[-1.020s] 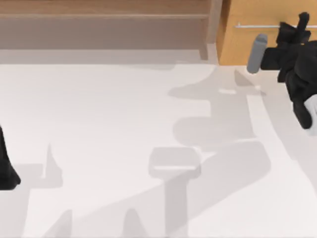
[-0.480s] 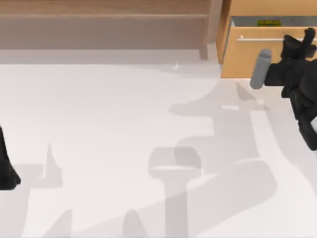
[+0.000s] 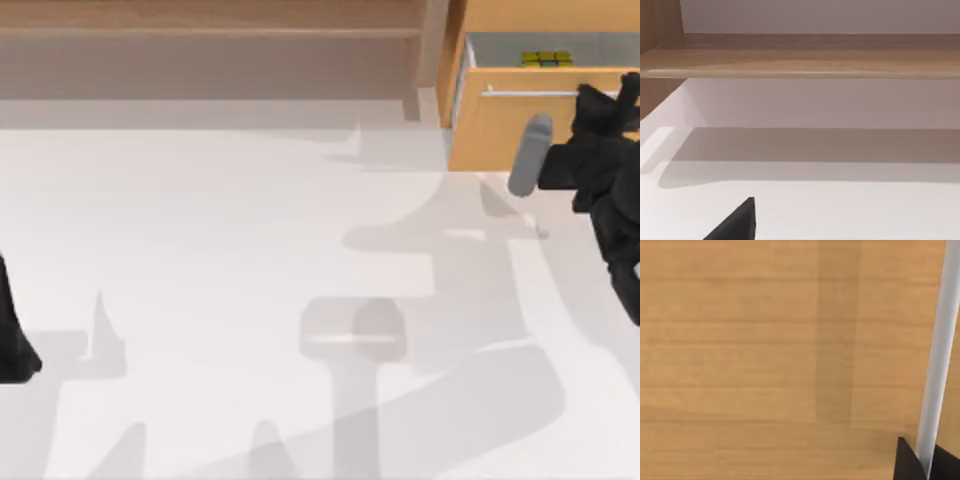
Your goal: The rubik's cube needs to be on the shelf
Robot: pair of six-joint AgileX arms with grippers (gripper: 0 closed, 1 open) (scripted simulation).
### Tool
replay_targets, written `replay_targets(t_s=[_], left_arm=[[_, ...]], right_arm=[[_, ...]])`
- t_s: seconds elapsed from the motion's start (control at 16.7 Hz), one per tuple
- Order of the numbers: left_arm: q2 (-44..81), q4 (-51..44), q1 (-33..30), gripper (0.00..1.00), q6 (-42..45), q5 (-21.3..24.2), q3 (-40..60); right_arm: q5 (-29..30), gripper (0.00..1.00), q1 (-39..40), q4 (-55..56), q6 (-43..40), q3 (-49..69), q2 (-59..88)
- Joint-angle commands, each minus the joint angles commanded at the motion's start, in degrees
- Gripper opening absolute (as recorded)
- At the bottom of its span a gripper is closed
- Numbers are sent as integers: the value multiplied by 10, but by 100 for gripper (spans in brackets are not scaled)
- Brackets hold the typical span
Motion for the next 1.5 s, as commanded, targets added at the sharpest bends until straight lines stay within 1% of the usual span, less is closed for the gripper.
replay_targets(t_s=[0.18, 0.54, 0.9, 1.32, 1.5], left_arm=[[0, 0, 0, 100, 0, 0, 0], [0, 0, 0, 100, 0, 0, 0], [0, 0, 0, 100, 0, 0, 0], [0, 0, 0, 100, 0, 0, 0], [0, 0, 0, 100, 0, 0, 0]], right_arm=[[7, 0, 7, 20, 1, -22, -14], [25, 0, 26, 86, 1, -144, -53], [28, 0, 30, 100, 1, -157, -61], [64, 0, 64, 182, 1, -277, -91], [69, 0, 68, 193, 1, -290, -95]])
